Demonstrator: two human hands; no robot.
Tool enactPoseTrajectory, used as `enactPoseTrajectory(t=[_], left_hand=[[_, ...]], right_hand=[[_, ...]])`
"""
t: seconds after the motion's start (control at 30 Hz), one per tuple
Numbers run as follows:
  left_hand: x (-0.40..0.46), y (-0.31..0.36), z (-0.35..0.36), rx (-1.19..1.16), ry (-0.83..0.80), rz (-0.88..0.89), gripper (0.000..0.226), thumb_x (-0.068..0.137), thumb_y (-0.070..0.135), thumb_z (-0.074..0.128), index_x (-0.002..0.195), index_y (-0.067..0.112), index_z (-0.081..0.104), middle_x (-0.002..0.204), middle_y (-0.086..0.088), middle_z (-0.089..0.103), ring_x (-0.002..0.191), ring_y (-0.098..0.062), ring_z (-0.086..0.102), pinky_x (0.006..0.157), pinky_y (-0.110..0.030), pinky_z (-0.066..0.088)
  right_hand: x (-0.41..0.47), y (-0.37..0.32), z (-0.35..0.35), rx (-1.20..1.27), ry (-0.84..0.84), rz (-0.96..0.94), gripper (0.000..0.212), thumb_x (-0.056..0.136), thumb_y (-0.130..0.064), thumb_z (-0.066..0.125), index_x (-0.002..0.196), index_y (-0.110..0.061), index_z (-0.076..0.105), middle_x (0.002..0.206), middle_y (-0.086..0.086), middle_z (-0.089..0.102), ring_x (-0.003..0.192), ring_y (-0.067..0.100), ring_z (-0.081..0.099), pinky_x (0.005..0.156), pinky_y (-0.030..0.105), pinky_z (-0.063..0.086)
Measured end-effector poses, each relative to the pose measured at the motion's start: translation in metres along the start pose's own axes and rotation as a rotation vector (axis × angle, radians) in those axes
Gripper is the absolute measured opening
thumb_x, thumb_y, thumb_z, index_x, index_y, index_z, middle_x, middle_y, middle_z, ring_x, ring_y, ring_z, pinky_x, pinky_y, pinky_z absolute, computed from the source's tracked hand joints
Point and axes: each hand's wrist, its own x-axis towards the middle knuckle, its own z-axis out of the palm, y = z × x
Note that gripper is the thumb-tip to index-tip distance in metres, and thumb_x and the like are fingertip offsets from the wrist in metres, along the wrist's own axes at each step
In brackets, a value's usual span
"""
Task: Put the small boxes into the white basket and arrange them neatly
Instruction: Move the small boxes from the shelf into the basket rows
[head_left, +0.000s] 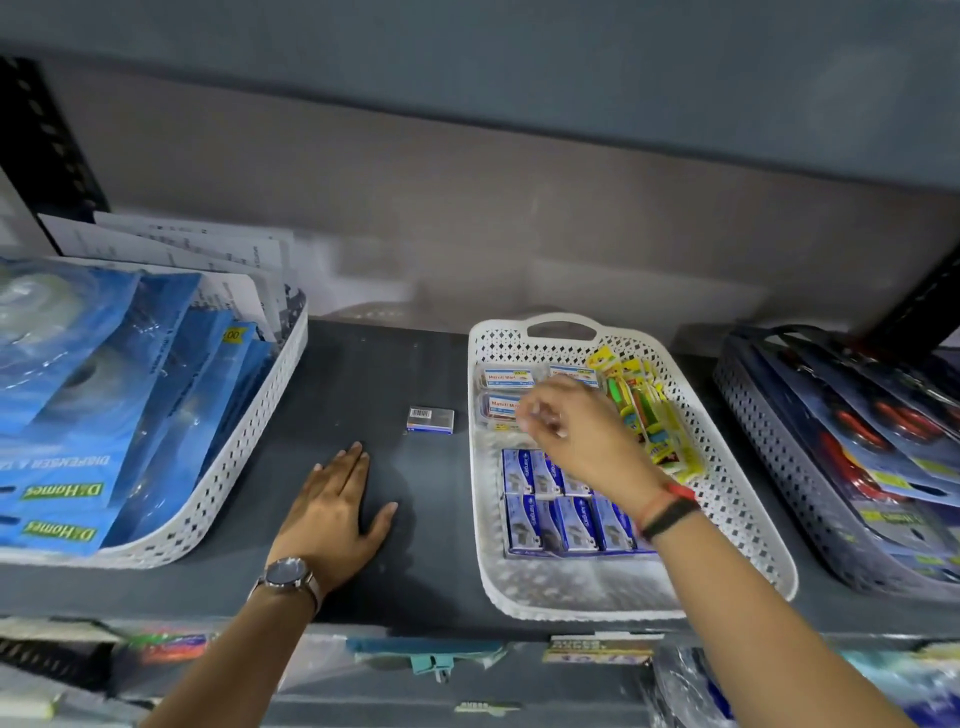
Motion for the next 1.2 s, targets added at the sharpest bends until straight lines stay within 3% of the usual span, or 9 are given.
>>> enactPoseTrajectory(t=[0.2, 0.33, 0.47, 0.57, 0.67, 0.77, 0.83, 0.97, 1.2], left_hand=[[0.000, 0.000, 0.000, -0.028, -0.004, 0.010, 0.071, 0.085, 0.050, 0.036, 0.139, 0.009, 0.016, 0.153, -0.008, 0.015, 0.141, -0.019, 0.013, 0.114, -0.028, -0.001], [-0.001, 0.001, 0.000, -0.035, 0.035, 0.026, 0.067, 0.088, 0.044, 0.041, 0.139, 0.008, 0.017, 0.153, -0.009, 0.016, 0.141, -0.020, 0.015, 0.113, -0.027, 0.000], [-0.002, 0.001, -0.001, -0.046, 0.054, 0.039, 0.067, 0.087, 0.042, 0.044, 0.138, 0.006, 0.021, 0.152, -0.011, 0.018, 0.140, -0.023, 0.018, 0.113, -0.027, 0.000], [-0.002, 0.000, 0.001, -0.037, 0.041, 0.037, 0.068, 0.088, 0.044, 0.043, 0.139, 0.009, 0.017, 0.153, -0.009, 0.014, 0.141, -0.020, 0.014, 0.112, -0.025, -0.004], [-0.001, -0.003, 0.002, -0.057, 0.028, 0.035, 0.068, 0.087, 0.044, 0.044, 0.140, 0.010, 0.016, 0.154, -0.008, 0.013, 0.141, -0.020, 0.013, 0.111, -0.025, -0.005], [-0.001, -0.003, 0.001, -0.054, 0.027, 0.032, 0.072, 0.082, 0.050, 0.036, 0.139, 0.009, 0.020, 0.152, -0.010, 0.018, 0.140, -0.022, 0.016, 0.112, -0.027, -0.002], [-0.001, -0.004, 0.001, -0.031, 0.019, 0.028, 0.076, 0.078, 0.053, 0.030, 0.139, 0.009, 0.020, 0.152, -0.009, 0.019, 0.140, -0.022, 0.017, 0.112, -0.028, -0.002], [0.001, -0.007, 0.002, -0.013, 0.003, 0.017, 0.068, 0.087, 0.048, 0.040, 0.139, 0.011, 0.017, 0.153, -0.007, 0.016, 0.141, -0.020, 0.015, 0.114, -0.029, -0.001], [-0.001, 0.000, -0.002, -0.011, 0.001, 0.008, 0.075, 0.075, 0.050, 0.033, 0.136, 0.006, 0.028, 0.149, -0.012, 0.027, 0.138, -0.024, 0.025, 0.115, -0.034, 0.008]], right_hand=[[0.069, -0.035, 0.053, -0.527, -0.189, -0.178, 0.026, 0.082, -0.023, 0.063, 0.105, -0.013, 0.062, 0.109, 0.007, 0.066, 0.106, 0.026, 0.053, 0.104, 0.042, 0.024], [0.093, -0.033, 0.083, -0.813, -0.242, -0.198, 0.021, 0.077, -0.021, 0.067, 0.096, -0.011, 0.064, 0.102, 0.009, 0.068, 0.103, 0.027, 0.054, 0.103, 0.042, 0.024], [0.100, -0.029, 0.098, -0.825, -0.259, -0.208, 0.017, 0.082, -0.007, 0.058, 0.097, -0.010, 0.065, 0.099, 0.011, 0.069, 0.098, 0.029, 0.059, 0.102, 0.041, 0.024], [0.100, -0.026, 0.091, -0.583, -0.231, -0.172, 0.033, 0.082, -0.011, 0.057, 0.115, -0.016, 0.056, 0.107, 0.010, 0.067, 0.104, 0.028, 0.057, 0.100, 0.042, 0.024], [0.090, -0.028, 0.061, 0.056, -0.219, -0.025, 0.053, 0.086, -0.018, 0.054, 0.135, -0.025, 0.036, 0.090, 0.004, 0.063, 0.091, 0.024, 0.059, 0.092, 0.037, 0.035], [0.061, -0.024, 0.027, 0.847, -0.212, 0.075, 0.041, 0.090, -0.004, 0.045, 0.124, -0.025, 0.047, 0.077, 0.000, 0.061, 0.061, 0.009, 0.061, 0.063, 0.023, 0.040], [0.041, -0.015, 0.012, 1.135, -0.240, 0.191, 0.035, 0.090, -0.002, 0.039, 0.107, -0.029, 0.054, 0.083, 0.005, 0.062, 0.056, 0.008, 0.063, 0.058, 0.023, 0.040], [0.007, -0.001, -0.004, 1.391, -0.220, 0.338, 0.018, 0.085, -0.008, 0.049, 0.094, -0.021, 0.054, 0.074, 0.000, 0.065, 0.056, 0.011, 0.064, 0.046, 0.017, 0.049], [-0.027, 0.028, -0.015, 1.143, -0.072, 0.377, 0.045, 0.073, 0.010, 0.063, 0.100, -0.022, 0.048, 0.088, 0.004, 0.060, 0.072, 0.011, 0.067, 0.061, 0.017, 0.056]])
